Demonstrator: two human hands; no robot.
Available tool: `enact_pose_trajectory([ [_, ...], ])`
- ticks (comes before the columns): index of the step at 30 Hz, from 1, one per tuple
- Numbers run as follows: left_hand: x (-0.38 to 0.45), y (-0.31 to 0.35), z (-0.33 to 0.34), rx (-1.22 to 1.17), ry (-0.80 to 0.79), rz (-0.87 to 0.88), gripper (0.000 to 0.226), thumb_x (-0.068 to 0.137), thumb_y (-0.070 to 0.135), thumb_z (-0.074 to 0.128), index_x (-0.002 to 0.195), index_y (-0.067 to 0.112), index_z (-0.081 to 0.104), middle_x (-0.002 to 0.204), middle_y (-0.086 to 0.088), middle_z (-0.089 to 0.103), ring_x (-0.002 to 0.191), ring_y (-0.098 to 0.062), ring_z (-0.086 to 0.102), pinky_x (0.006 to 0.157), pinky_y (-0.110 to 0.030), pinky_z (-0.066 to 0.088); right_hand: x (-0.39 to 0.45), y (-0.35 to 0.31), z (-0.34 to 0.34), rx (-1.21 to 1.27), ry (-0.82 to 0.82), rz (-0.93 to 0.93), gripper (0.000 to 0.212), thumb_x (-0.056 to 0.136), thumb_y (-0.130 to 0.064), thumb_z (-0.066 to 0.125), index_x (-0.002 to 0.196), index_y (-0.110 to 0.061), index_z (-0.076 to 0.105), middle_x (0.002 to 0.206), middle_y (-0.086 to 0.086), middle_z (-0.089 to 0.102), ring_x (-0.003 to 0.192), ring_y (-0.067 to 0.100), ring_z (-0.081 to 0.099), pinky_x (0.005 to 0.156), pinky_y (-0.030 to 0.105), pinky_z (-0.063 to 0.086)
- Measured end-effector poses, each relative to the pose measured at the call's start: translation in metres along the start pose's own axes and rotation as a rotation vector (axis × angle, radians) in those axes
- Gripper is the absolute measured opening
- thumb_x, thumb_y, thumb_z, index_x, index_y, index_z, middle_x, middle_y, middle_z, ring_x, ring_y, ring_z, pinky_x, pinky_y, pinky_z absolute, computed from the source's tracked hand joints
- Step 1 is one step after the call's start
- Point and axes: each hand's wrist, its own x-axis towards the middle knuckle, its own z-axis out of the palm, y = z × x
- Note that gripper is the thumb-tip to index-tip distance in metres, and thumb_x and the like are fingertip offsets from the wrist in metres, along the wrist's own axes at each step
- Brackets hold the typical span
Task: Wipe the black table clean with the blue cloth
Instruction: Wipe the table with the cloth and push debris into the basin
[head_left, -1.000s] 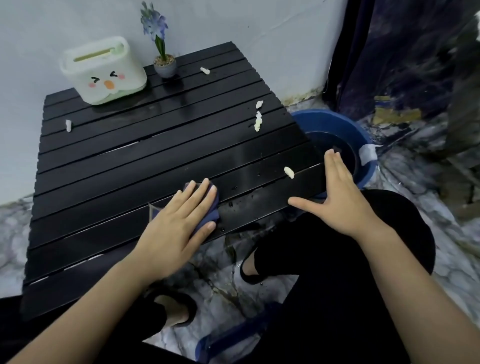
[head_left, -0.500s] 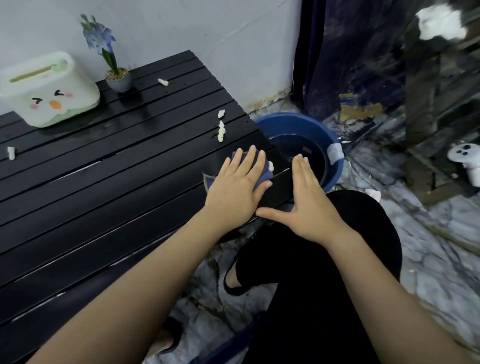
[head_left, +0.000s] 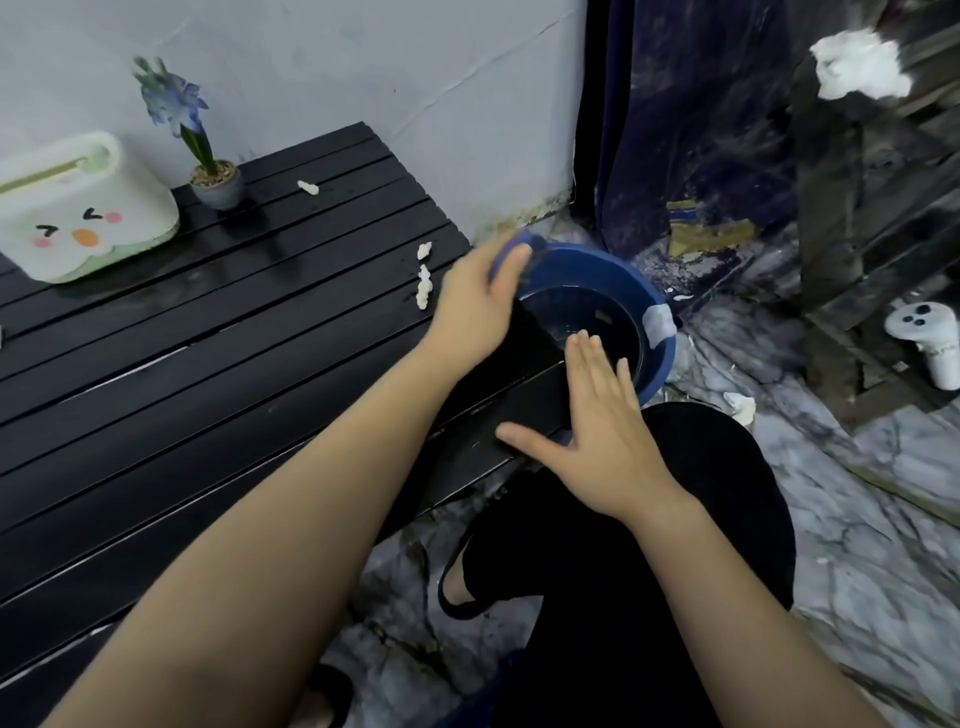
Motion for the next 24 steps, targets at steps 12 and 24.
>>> enact_pose_trajectory([
  [12,-0.081,-0.081,-0.157,0.721,0.253,-0.375,0.066,0.100,0.054,0.041,0.156,0.023,0.027,0.162,-0.010,0.030,0.150,-0.029,0.025,0.119,-0.042,0.024,0.059,-0.014,0.005,-0.216,0.004,-0.012,0.106,0.086,-0.084,0.017,0.158,-0.008,0.001,0.167,0.011,0.002,0.154,0.021,-0.005,0.124,0.052,0.003],
  [24,0.001,-0.066,-0.051,0.902,0.338,-0.428,0.059,0.108,0.033,0.022,0.154,-0.004,0.020,0.161,-0.027,0.019,0.151,-0.037,0.017,0.124,-0.043,0.014,0.056,-0.015,0.014,-0.202,-0.005,0.010,0.103,0.088,-0.081,0.018,0.158,-0.008,-0.002,0.168,0.008,0.004,0.155,0.019,-0.003,0.125,0.046,0.009],
])
